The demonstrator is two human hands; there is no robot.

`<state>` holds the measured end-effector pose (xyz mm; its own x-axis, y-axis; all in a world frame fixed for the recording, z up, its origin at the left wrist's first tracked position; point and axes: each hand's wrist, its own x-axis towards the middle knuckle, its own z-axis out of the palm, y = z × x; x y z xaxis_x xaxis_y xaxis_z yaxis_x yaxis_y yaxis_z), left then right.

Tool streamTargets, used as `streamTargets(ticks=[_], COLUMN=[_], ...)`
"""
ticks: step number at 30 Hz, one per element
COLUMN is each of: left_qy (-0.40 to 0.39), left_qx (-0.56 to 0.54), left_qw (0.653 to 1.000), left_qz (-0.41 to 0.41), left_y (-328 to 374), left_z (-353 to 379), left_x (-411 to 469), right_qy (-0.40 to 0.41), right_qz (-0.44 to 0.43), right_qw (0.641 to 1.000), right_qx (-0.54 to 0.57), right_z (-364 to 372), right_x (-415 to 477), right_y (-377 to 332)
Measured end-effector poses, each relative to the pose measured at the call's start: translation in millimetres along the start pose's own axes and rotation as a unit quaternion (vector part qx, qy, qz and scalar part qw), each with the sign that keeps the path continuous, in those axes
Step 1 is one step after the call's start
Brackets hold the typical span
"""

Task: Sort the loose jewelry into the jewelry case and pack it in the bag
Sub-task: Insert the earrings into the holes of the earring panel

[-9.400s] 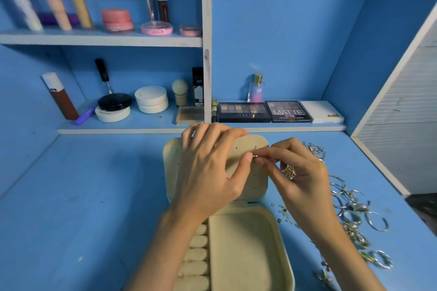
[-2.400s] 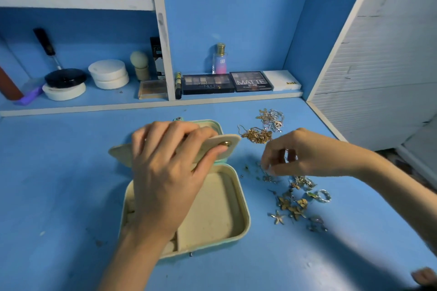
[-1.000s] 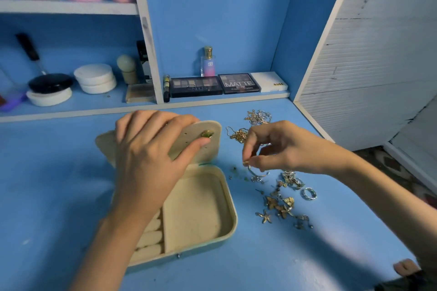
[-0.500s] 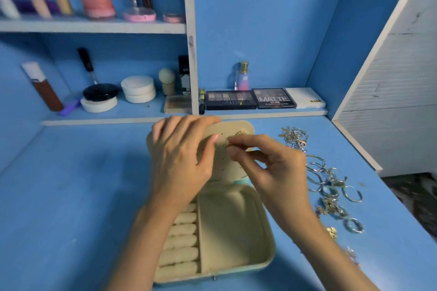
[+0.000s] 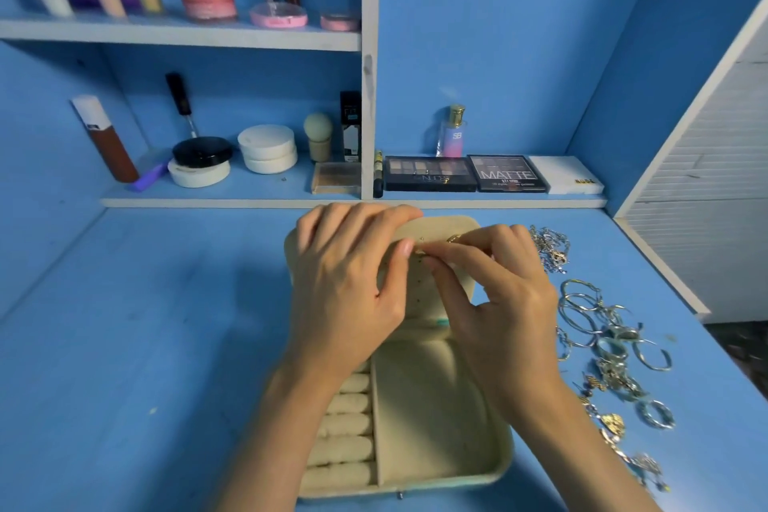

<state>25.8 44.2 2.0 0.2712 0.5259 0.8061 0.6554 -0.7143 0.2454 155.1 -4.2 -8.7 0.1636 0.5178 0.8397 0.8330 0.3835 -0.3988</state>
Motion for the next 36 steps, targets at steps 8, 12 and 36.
streamTargets(ticks=[8,12,36], left_qy=[0.001,0.002,0.016], left_qx=[0.003,0.002,0.010], left_qw=[1.000,1.000,1.000], left_qz=[-0.003,-0.003,0.007], left_y=[0.9,2.0,2.9], left_z=[-0.5,-1.0,0.4], left_x=[0.4,0.5,0.4], right_qy=[-0.017,-0.007,-0.027], right_qz=[0.002,0.008,0.067], right_qw=[1.000,1.000,0.997], right_qx=[-0.016,-0.021,0.026], right_z=[-1.5,-1.4,-28.7], right_x=[1.6,3.2,6.8], right_y=[0.0,-0.3,7.2])
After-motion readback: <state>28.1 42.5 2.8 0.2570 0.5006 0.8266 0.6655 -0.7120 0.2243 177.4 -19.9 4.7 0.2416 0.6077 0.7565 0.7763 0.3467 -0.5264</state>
